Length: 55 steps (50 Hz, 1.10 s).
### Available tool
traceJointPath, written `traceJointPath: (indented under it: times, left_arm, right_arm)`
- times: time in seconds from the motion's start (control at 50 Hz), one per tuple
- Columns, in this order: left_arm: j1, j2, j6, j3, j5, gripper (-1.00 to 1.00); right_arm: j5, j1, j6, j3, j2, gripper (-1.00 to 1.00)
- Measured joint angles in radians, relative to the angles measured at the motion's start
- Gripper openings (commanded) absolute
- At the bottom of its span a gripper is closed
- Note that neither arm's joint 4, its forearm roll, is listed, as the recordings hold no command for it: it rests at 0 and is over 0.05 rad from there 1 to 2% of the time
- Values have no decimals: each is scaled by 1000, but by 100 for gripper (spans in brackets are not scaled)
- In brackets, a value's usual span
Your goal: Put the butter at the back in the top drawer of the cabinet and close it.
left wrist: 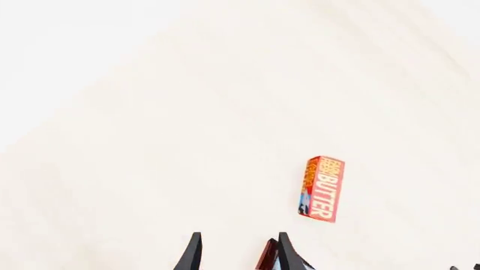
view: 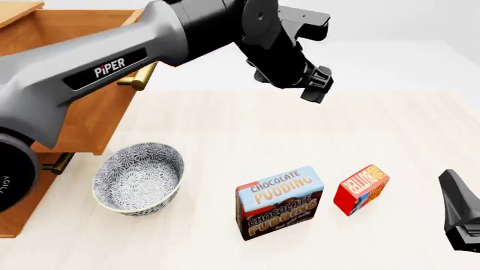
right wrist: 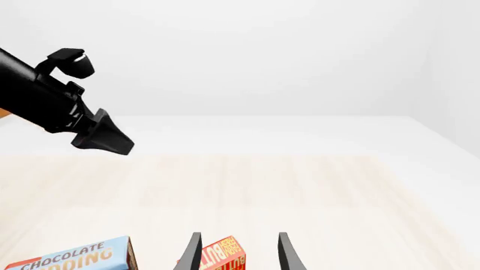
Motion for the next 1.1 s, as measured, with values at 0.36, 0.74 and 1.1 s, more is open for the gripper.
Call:
traceJointPath:
  times: [0.36,0.74,1.1]
  left_arm:
    - [-79,72,-35,-42,-5,100]
    - [-121,135,-52,-74,-7,100]
    - [-135,173,-55,-123,-7,100]
  right_arm:
    - [0,0,0,0,0,100]
    - [0,0,0,0,0,100]
    - [0,0,0,0,0,100]
